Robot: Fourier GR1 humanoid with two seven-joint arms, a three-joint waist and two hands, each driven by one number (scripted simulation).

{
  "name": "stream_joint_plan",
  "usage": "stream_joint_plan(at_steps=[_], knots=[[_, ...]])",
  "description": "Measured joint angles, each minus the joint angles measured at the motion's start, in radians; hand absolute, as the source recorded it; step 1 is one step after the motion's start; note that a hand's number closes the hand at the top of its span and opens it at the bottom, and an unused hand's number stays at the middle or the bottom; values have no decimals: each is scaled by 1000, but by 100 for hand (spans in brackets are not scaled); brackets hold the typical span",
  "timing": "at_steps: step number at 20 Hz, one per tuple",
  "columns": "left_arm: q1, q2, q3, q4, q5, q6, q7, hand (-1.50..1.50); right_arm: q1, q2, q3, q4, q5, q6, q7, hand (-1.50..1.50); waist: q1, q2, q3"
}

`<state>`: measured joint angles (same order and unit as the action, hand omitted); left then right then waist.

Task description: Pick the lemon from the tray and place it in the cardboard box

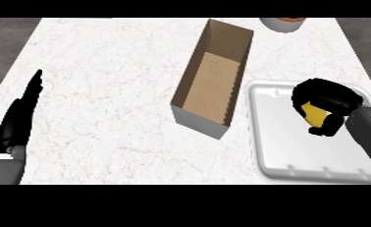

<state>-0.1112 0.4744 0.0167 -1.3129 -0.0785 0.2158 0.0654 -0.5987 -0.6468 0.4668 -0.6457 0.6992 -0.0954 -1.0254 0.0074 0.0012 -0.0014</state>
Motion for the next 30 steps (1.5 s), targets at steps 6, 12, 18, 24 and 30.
stream_joint_plan(at_steps=[6, 12, 18, 24, 30], knots=[[-12, -3, 0, -1, -7, -6, 4, 0, -97, -14, -146, 137, -55, -48, 168, 150, 12, 5, 2], [-7, 2, 20, 11, -5, -23, -6, 0, -176, -45, -270, 136, -137, -60, 152, 150, 3, 2, 2], [18, -16, 25, -10, -25, -12, 3, 0, -176, -37, -320, -19, -200, 8, 134, 150, -9, -4, 1], [27, -11, 49, -6, -23, -28, -8, 0, -203, 27, -316, -173, -251, 167, 248, 150, -11, -7, 0], [16, -18, 52, -18, -38, -33, 5, 0, -255, 119, -328, -313, -312, 296, 473, 150, -10, -6, 0]])
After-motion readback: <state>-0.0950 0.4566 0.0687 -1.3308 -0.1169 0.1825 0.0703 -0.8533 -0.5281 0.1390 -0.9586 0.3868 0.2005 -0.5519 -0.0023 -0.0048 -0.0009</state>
